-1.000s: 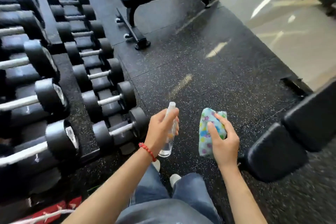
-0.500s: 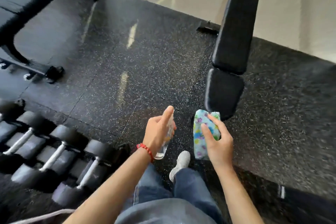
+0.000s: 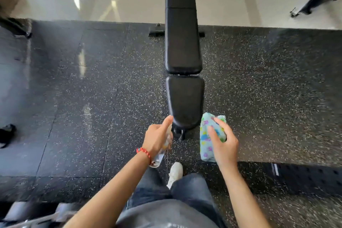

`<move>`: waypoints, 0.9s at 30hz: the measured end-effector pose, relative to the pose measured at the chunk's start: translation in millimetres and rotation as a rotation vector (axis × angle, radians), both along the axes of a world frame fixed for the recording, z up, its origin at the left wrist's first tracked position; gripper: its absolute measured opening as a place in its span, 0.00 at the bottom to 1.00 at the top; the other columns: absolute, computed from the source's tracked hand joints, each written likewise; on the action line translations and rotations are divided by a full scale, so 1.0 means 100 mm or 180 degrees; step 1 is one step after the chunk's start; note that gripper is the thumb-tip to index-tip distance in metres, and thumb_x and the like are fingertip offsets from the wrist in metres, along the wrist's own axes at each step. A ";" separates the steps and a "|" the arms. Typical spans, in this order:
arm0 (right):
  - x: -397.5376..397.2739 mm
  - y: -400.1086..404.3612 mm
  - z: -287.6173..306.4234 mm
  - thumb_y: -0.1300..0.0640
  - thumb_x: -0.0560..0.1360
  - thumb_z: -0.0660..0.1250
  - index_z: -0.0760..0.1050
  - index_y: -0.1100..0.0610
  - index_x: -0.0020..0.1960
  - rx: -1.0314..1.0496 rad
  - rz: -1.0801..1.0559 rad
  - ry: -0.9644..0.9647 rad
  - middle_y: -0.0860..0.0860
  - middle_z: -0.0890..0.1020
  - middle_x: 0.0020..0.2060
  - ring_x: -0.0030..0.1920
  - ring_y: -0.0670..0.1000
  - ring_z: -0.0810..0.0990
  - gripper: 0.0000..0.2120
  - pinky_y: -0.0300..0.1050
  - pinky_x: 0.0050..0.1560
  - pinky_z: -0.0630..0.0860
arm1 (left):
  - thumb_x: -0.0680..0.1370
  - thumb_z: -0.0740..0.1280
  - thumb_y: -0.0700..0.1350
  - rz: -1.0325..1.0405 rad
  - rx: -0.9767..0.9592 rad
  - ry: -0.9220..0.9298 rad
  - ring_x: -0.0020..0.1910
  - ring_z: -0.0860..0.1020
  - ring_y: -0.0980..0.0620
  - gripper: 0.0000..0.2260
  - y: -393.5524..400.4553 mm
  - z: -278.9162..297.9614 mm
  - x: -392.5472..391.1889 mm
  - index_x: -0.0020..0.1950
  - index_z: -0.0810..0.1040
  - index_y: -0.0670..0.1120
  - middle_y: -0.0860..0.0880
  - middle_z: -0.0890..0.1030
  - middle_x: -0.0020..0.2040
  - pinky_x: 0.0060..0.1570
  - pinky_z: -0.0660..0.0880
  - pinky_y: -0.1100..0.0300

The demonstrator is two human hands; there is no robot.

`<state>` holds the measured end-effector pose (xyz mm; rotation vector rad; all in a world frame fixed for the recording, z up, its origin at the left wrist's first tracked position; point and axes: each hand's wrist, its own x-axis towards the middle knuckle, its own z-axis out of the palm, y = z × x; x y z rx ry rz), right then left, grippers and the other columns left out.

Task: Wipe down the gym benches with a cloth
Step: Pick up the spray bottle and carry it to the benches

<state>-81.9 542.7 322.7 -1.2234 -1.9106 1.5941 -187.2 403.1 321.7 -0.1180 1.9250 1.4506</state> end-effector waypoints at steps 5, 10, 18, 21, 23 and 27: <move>-0.12 0.29 -0.07 0.59 0.73 0.68 0.78 0.51 0.56 -0.0013 -0.0289 -0.0190 0.41 0.77 0.47 0.43 0.25 0.73 0.12 0.20 0.42 0.67 | 0.64 0.65 0.72 -0.0272 -0.0193 0.0036 0.23 0.74 0.47 0.41 0.27 -0.07 -0.35 0.34 0.76 0.29 0.34 0.77 0.28 0.26 0.71 0.61; -0.32 0.37 -0.17 0.57 0.73 0.68 0.77 0.48 0.56 -0.0101 -0.0596 -0.0344 0.36 0.77 0.47 0.46 0.29 0.74 0.12 0.25 0.45 0.69 | 0.76 0.61 0.61 -0.0583 -0.0451 0.0180 0.15 0.67 0.54 0.29 0.50 -0.22 -0.86 0.28 0.72 0.38 0.47 0.73 0.19 0.19 0.64 0.69; -0.90 0.27 -0.29 0.57 0.74 0.68 0.78 0.49 0.57 -0.0197 -0.1471 -0.0548 0.37 0.77 0.50 0.52 0.44 0.76 0.12 0.41 0.54 0.71 | 0.62 0.56 0.75 -0.1608 -0.0803 0.0245 0.24 0.73 0.50 0.43 0.72 -0.53 -1.88 0.33 0.77 0.31 0.43 0.78 0.26 0.37 0.74 0.56; -1.12 0.19 -0.21 0.56 0.74 0.68 0.77 0.49 0.57 -0.0259 -0.1936 -0.0549 0.44 0.78 0.53 0.53 0.45 0.76 0.13 0.41 0.53 0.71 | 0.59 0.56 0.77 -0.1835 -0.0897 0.0278 0.27 0.73 0.48 0.41 0.78 -0.52 -2.23 0.32 0.77 0.37 0.40 0.77 0.29 0.42 0.76 0.52; -1.24 0.12 -0.19 0.56 0.74 0.68 0.77 0.49 0.58 -0.0228 -0.2087 -0.0547 0.44 0.78 0.53 0.55 0.45 0.76 0.13 0.43 0.56 0.73 | 0.63 0.58 0.74 -0.1995 -0.0949 0.0272 0.26 0.71 0.49 0.35 0.82 -0.53 -2.39 0.29 0.72 0.39 0.40 0.76 0.27 0.39 0.74 0.53; -1.42 0.02 -0.17 0.57 0.74 0.68 0.77 0.48 0.56 -0.0289 -0.2329 -0.0448 0.45 0.79 0.52 0.53 0.43 0.77 0.12 0.33 0.52 0.73 | 0.74 0.59 0.65 -0.2187 -0.1067 0.0330 0.23 0.73 0.48 0.30 0.87 -0.59 -2.55 0.24 0.70 0.42 0.41 0.76 0.25 0.38 0.75 0.57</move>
